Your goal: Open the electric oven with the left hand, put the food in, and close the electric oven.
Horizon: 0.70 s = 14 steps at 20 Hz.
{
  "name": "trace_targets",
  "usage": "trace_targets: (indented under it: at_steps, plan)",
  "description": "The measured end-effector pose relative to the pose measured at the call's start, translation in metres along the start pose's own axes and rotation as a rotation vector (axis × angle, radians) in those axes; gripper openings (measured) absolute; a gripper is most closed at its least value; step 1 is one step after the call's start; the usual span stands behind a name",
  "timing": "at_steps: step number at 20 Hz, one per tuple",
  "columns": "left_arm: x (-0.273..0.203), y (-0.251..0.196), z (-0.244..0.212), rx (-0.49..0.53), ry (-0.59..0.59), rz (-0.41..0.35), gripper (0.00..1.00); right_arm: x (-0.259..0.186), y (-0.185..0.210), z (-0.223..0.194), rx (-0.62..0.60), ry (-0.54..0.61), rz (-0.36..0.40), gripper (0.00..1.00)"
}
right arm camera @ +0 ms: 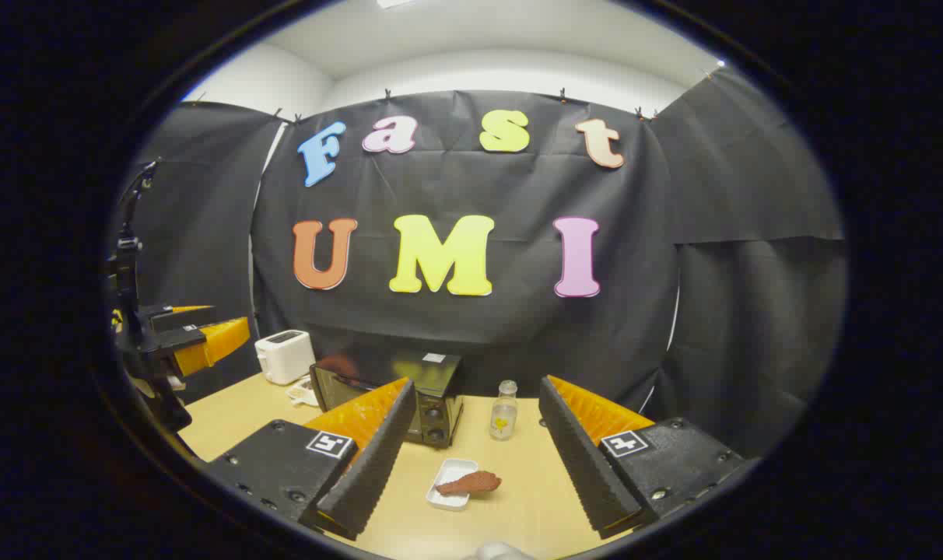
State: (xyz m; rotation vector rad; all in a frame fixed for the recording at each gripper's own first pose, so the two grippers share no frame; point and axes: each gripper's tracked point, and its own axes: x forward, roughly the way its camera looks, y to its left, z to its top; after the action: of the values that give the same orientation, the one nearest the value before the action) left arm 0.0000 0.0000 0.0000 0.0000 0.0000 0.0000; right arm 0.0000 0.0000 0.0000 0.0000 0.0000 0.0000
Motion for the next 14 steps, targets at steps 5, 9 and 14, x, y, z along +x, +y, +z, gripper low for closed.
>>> trace_targets:
  at_steps: [5,9,14]
  plan:
    - [0.015,-0.003,-0.001,0.007,-0.005,-0.003,0.96,0.003,-0.008,-0.002,-0.003,0.014,-0.008,1.0]
    - [0.033,-0.012,-0.005,-0.003,0.001,-0.019,0.96,0.004,-0.018,-0.003,-0.001,0.017,-0.031,1.0]
    - [0.068,-0.028,-0.012,-0.009,0.008,-0.05,0.96,0.003,-0.034,-0.008,-0.008,0.043,-0.066,0.96]
